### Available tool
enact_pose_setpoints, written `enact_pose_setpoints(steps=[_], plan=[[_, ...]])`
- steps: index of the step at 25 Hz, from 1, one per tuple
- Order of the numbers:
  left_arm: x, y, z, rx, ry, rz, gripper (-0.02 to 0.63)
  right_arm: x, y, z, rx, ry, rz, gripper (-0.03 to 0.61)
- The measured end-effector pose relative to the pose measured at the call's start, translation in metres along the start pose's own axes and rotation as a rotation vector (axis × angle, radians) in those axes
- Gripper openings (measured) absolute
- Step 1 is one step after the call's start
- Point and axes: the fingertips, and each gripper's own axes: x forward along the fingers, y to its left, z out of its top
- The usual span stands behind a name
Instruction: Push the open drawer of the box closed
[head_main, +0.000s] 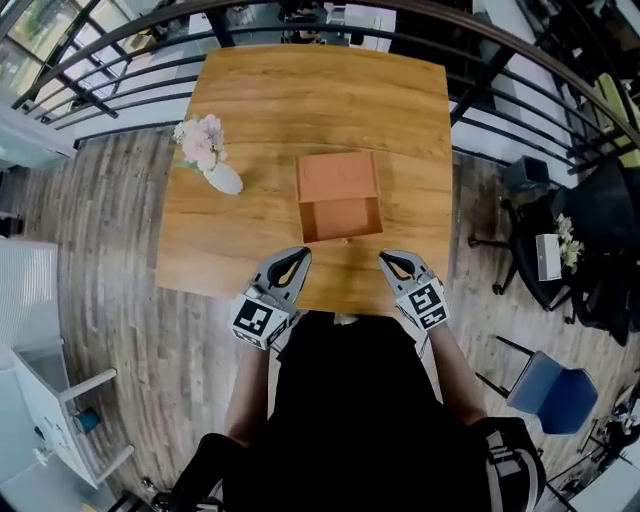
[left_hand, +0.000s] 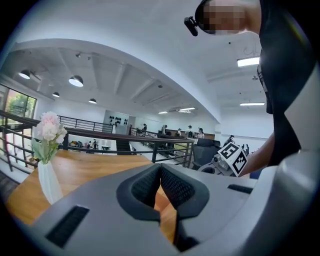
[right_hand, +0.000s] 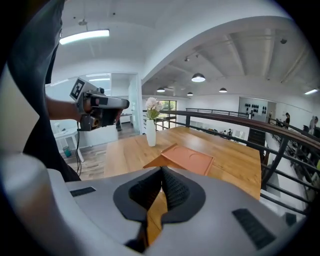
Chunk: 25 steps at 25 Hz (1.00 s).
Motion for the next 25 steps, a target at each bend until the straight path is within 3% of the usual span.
enact_pose_setpoints(steps=[11,20,25], plan=[[0.0,0.025,0.007,0.056,0.01,-0.146,0.023,0.035,0.024,-0.027,0.092,0.027,-0.123,0.017],[-0.01,0.04,0.006,0.08,0.032,-0.186,0.023,0.063,0.013,-0.058,0.3,0.005,-0.211,0.017],[-0.018,0.047,-0.003,0.077,0.052,-0.178,0.023,0.086,0.015,-0.078,0.317,0.033,-0.204,0.017]])
